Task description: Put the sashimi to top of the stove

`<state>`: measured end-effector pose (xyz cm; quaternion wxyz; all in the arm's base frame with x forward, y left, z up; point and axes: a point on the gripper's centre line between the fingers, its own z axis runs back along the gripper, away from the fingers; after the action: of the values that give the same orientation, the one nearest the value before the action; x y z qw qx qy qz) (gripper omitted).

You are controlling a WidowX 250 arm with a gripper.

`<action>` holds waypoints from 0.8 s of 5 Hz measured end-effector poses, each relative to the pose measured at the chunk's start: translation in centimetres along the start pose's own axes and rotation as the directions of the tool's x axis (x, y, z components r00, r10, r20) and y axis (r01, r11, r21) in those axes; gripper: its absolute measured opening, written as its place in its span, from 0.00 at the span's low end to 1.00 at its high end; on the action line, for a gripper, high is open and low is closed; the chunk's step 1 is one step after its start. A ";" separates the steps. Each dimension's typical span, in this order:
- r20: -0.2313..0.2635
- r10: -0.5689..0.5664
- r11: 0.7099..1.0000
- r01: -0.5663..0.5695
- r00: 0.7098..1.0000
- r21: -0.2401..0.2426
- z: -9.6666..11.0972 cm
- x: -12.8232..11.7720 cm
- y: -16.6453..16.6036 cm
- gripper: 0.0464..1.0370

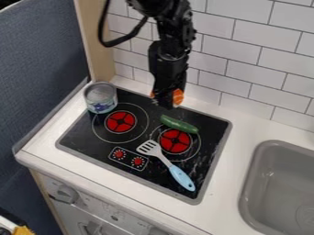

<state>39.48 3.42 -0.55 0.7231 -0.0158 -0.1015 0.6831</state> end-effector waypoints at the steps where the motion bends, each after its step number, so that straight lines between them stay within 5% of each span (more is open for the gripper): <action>1: 0.025 0.012 0.999 -0.013 1.000 0.040 -1.7 -0.7 -0.8 0.53; 4: 0.060 0.051 0.994 -0.056 0.997 0.090 -5.2 -1.1 -2.6 0.53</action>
<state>42.86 2.80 -5.37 0.7011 0.0346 -0.0905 0.7064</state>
